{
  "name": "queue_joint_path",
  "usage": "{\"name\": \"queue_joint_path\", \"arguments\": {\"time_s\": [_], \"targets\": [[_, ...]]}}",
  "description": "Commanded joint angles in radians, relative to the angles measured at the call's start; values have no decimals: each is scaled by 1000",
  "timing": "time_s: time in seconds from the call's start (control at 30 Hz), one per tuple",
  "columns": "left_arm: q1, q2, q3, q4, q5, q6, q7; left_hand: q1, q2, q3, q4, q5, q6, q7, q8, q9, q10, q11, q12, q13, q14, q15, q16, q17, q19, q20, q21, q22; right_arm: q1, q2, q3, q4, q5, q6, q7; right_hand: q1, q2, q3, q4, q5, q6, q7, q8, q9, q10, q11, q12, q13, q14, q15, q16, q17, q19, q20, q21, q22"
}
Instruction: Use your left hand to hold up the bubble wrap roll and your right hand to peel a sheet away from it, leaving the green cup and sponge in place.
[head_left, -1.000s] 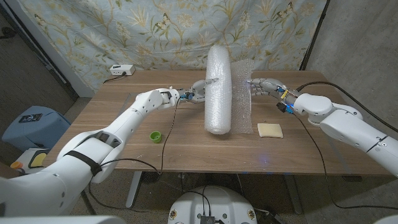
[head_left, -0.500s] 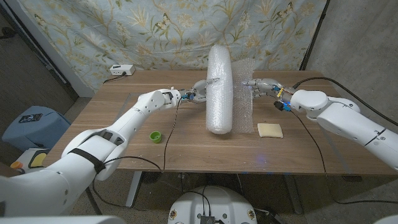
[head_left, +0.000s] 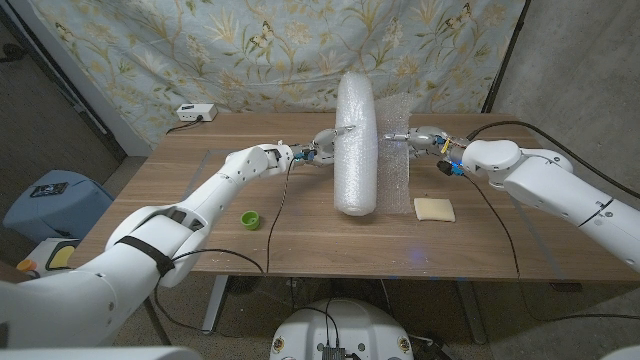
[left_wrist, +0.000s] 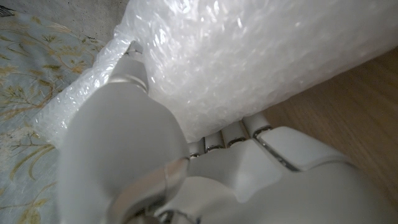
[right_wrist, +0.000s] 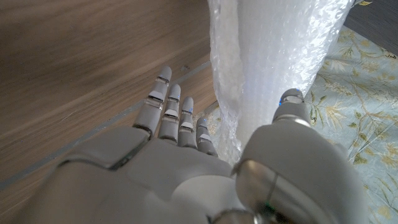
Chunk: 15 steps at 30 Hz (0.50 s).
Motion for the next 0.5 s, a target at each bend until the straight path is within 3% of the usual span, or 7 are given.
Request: {"name": "queue_joint_path", "arguments": {"time_s": [0.03, 0.5], "targets": [[-1, -17, -5, 30, 5, -15, -24, 84, 87, 25, 4, 6, 11, 2, 6, 5, 10, -5, 3, 5, 46, -38, 6, 4, -5, -4, 7, 3, 52, 25, -35, 13, 9, -93, -2, 21, -1, -5, -6, -2, 19, 90, 10, 3, 24, 2, 18, 7, 41, -4, 17, 11, 30, -5, 14, 2], [-16, -37, -10, 79, 8, -27, -54, 81, 85, 25, 4, 6, 13, -3, 4, 7, 11, -12, 1, 9, 47, -40, 6, 8, -11, -4, 11, 3, 102, 42, -74, 16, -12, -175, -18, 46, 5, -1, -12, 3, 50, 90, 13, 5, 69, 1, 52, 25, 121, -30, 52, 29, 78, -24, 27, 3]]}}
